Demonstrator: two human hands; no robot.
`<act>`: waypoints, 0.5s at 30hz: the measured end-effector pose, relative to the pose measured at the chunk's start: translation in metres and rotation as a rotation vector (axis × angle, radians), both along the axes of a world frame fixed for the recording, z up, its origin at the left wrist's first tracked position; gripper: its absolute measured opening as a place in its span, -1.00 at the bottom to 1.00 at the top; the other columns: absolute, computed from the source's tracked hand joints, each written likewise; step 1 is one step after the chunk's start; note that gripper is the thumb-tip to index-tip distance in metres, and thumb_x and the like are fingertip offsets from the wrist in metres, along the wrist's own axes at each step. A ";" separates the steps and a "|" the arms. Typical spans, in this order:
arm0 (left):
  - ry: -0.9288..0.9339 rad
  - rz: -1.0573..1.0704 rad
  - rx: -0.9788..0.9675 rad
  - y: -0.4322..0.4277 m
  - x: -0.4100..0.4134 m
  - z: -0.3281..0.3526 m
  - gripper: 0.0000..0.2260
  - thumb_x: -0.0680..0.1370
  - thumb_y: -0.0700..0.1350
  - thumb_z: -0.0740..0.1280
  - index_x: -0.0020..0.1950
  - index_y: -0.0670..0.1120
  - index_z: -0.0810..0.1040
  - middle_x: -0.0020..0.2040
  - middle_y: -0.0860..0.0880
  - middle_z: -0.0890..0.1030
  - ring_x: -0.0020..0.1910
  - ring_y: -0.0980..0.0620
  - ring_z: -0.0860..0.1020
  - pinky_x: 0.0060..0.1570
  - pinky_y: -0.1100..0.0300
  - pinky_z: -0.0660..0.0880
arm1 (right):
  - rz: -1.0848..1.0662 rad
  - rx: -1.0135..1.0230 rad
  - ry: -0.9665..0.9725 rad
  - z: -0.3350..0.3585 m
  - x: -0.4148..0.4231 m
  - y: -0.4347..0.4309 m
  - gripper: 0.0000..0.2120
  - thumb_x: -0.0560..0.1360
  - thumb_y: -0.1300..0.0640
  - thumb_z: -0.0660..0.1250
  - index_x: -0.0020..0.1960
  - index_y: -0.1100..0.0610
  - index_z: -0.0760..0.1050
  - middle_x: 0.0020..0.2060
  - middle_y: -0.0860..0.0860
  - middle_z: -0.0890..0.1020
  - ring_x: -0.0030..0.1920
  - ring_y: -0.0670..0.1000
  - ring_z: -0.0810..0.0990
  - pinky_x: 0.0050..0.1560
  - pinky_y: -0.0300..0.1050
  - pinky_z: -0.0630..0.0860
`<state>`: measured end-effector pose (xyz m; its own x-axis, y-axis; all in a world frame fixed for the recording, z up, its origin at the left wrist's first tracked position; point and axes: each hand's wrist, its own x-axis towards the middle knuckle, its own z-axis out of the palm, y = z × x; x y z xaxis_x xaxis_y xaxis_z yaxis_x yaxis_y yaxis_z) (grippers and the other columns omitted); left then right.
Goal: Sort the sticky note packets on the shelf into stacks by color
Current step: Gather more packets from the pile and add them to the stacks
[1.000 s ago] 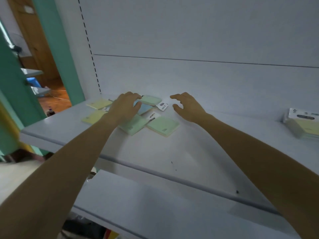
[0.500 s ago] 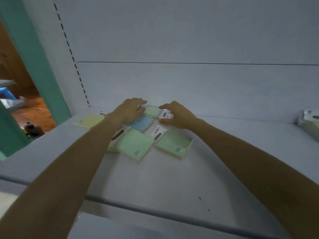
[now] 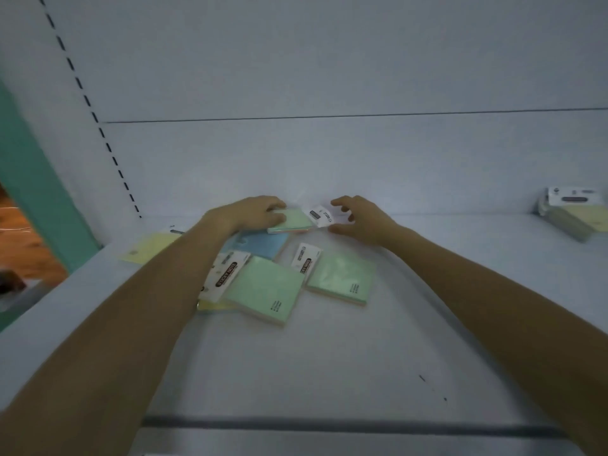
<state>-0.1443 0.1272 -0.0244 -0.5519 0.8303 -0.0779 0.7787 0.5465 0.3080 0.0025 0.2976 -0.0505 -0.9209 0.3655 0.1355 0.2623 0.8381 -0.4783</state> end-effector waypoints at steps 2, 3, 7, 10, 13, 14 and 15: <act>-0.021 -0.006 0.003 0.002 -0.004 0.002 -0.60 0.56 -0.05 0.23 0.39 -0.11 0.32 0.41 -0.12 0.39 0.34 -0.07 0.39 0.30 0.12 0.30 | 0.004 -0.012 0.002 -0.001 0.004 0.001 -0.45 0.44 0.03 0.36 0.37 0.09 0.28 0.24 0.15 0.44 -0.04 0.01 0.46 0.05 -0.22 0.33; -0.038 -0.003 0.028 0.003 -0.005 0.004 -0.59 0.54 -0.06 0.27 0.37 -0.10 0.34 0.39 -0.13 0.41 0.32 -0.08 0.41 0.28 0.13 0.32 | 0.004 -0.017 0.010 -0.002 0.006 0.002 -0.45 0.44 0.03 0.36 0.37 0.09 0.29 0.23 0.15 0.45 -0.06 -0.01 0.45 0.05 -0.23 0.34; -0.085 0.015 0.162 0.007 -0.003 0.014 -0.49 0.45 -0.13 0.41 0.36 -0.11 0.34 0.32 -0.16 0.44 0.14 -0.05 0.45 0.08 0.24 0.33 | -0.024 -0.027 0.050 -0.004 0.014 0.004 -0.48 0.46 0.04 0.35 0.37 0.09 0.30 0.21 0.13 0.47 -0.07 -0.03 0.47 0.07 -0.23 0.35; -0.136 0.044 0.260 0.006 0.003 0.021 -0.46 0.43 -0.22 0.42 0.37 -0.18 0.35 0.30 -0.17 0.45 0.17 -0.09 0.47 0.10 0.19 0.36 | -0.046 -0.052 0.076 -0.003 0.020 0.004 -0.49 0.46 0.03 0.35 0.36 0.08 0.31 0.20 0.11 0.49 -0.06 -0.02 0.48 0.07 -0.23 0.36; -0.192 0.043 0.391 0.002 0.009 0.027 -0.63 0.47 -0.30 0.35 0.28 -0.21 0.46 0.11 -0.10 0.54 -0.10 -0.01 0.52 -0.15 0.23 0.44 | -0.032 -0.180 0.116 0.006 0.027 0.000 -0.50 0.43 0.03 0.38 0.33 0.04 0.34 0.18 0.08 0.51 -0.04 -0.02 0.50 0.06 -0.23 0.35; -0.198 0.061 0.442 -0.002 0.010 0.028 -0.66 0.48 -0.30 0.33 0.25 -0.21 0.48 0.07 -0.09 0.52 -0.15 0.01 0.50 -0.18 0.23 0.44 | -0.004 -0.257 0.098 0.011 0.030 -0.004 -0.51 0.42 0.02 0.39 0.31 0.02 0.36 0.17 0.07 0.52 -0.02 -0.02 0.51 0.06 -0.22 0.37; -0.205 0.088 0.495 -0.005 0.010 0.028 -0.68 0.48 -0.30 0.32 0.24 -0.20 0.47 0.06 -0.08 0.50 -0.12 0.01 0.49 -0.14 0.18 0.46 | 0.037 -0.335 0.048 0.016 0.033 -0.007 -0.53 0.42 0.03 0.40 0.29 -0.01 0.38 0.16 0.05 0.54 0.01 -0.01 0.52 0.08 -0.21 0.39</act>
